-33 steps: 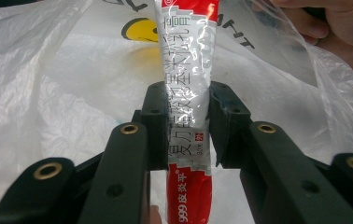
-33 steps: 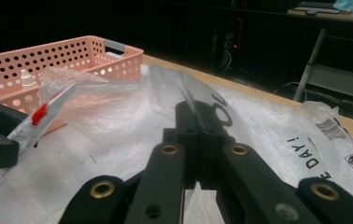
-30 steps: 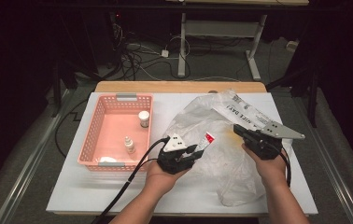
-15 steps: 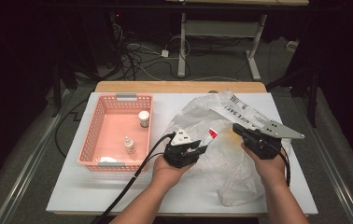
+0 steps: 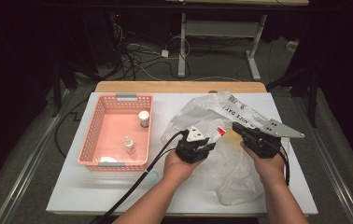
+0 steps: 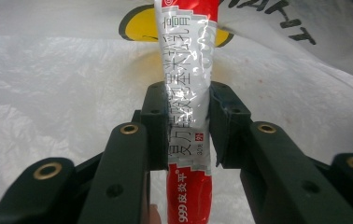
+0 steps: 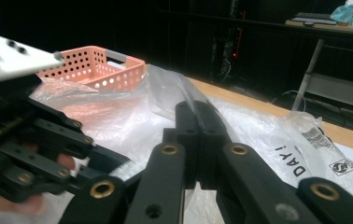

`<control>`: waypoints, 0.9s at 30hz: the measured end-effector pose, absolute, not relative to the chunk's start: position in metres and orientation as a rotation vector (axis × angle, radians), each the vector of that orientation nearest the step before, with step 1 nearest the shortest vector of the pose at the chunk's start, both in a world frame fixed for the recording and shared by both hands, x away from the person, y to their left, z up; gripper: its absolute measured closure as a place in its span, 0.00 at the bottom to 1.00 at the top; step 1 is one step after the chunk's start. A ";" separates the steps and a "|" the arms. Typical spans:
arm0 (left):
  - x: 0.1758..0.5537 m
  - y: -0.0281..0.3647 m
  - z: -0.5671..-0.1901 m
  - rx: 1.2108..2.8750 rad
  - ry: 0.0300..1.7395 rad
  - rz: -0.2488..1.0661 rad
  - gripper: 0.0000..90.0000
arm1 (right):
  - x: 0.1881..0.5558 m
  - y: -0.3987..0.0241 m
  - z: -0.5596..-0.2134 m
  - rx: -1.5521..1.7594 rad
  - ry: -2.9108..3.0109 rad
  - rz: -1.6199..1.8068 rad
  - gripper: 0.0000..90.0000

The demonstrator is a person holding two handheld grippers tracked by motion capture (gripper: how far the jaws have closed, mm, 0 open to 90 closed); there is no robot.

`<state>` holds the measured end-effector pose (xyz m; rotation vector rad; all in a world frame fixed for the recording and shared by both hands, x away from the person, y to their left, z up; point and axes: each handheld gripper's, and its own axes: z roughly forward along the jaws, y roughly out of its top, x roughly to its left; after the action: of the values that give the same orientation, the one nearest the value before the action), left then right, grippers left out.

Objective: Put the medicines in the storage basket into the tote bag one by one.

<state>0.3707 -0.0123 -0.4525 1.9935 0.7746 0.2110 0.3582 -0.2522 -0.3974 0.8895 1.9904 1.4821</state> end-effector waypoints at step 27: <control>0.386 -0.043 -0.475 2.031 0.808 0.212 0.51 | 0.357 -0.256 -0.397 0.906 1.982 1.503 1.00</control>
<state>0.3859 -0.0430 -0.4749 2.0307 0.8081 0.2115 0.3567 -0.2563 -0.3969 0.9062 1.9824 1.5033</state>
